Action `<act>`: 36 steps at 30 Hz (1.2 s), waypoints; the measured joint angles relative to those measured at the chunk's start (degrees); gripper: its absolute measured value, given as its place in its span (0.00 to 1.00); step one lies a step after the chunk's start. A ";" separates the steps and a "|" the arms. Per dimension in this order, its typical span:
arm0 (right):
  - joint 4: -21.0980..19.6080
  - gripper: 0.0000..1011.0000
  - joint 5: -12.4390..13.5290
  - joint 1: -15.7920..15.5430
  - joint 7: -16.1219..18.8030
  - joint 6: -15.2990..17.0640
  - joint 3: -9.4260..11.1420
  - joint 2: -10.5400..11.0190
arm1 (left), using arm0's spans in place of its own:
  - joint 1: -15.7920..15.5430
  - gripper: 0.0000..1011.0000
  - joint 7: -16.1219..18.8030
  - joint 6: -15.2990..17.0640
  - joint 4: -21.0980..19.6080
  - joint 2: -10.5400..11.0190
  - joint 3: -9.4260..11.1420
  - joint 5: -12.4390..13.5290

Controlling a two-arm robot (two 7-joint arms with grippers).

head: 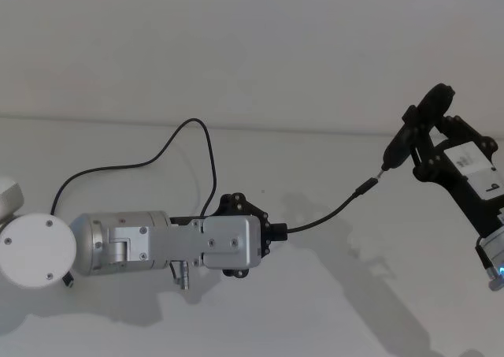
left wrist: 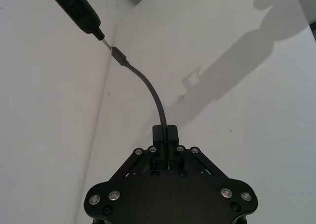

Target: Pick up the data cable with the one hand.

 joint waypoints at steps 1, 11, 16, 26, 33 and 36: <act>-0.18 0.27 -0.07 -0.03 -0.03 0.17 -0.04 0.05 | 0.00 0.04 0.00 0.00 0.00 0.00 0.00 0.00; -1.34 0.27 -0.47 -0.43 -0.54 1.49 -0.17 0.38 | 0.00 0.04 0.00 0.00 0.00 0.00 0.00 0.00; -1.67 0.27 -0.60 -0.57 -0.70 1.91 -0.19 0.45 | 0.00 0.04 0.00 0.01 0.00 0.00 0.00 0.00; -2.05 0.27 -0.77 -0.76 -0.93 2.45 -0.23 0.53 | 0.00 0.04 0.00 0.01 0.00 0.00 0.00 0.00; -2.19 0.27 -0.82 -0.81 -0.96 2.65 -0.23 0.56 | 0.00 0.04 0.00 0.01 0.00 0.00 0.00 0.00; -2.23 0.27 -0.84 -0.83 -0.97 2.68 -0.23 0.58 | 0.00 0.04 0.00 0.01 0.00 0.00 0.00 0.00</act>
